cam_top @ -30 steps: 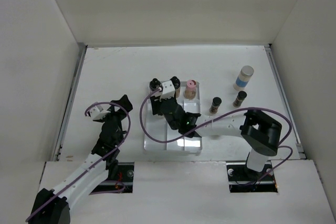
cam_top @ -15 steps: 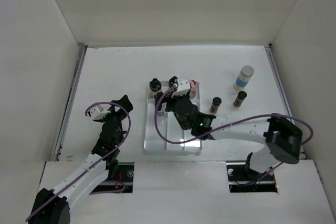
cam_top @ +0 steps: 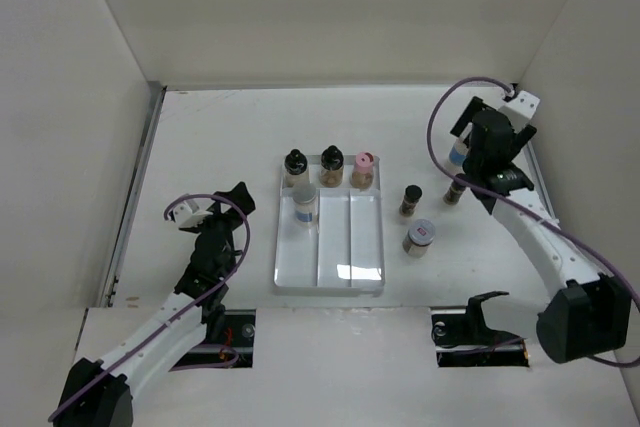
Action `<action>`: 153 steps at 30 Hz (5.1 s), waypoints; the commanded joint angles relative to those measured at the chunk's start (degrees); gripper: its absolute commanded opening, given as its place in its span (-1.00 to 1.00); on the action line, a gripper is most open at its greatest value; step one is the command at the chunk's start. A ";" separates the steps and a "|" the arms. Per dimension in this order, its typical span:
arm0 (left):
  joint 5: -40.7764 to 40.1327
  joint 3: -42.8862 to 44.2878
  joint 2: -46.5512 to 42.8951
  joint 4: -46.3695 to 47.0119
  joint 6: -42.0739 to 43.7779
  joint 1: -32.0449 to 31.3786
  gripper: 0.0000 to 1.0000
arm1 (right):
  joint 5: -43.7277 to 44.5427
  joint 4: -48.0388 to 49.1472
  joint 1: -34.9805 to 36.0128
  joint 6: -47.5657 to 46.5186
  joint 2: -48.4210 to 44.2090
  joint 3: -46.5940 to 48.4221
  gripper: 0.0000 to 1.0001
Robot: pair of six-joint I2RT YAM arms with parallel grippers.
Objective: Organize the condiment bottles
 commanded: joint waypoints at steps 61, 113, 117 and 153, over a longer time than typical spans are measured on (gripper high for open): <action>3.29 -0.92 1.64 1.99 -0.01 1.52 1.00 | -10.30 16.41 63.31 -2.37 12.78 3.77 0.11; 5.66 -0.04 3.57 2.34 -0.19 1.78 1.00 | 5.10 -25.68 33.25 29.26 -12.87 -22.77 1.00; 5.40 -0.13 3.13 2.35 -0.19 1.52 1.00 | 2.54 -27.08 32.72 31.37 -11.29 -22.68 0.91; 5.75 -0.30 3.22 2.26 -0.10 1.78 1.00 | -5.11 10.70 41.34 7.92 20.96 5.09 0.13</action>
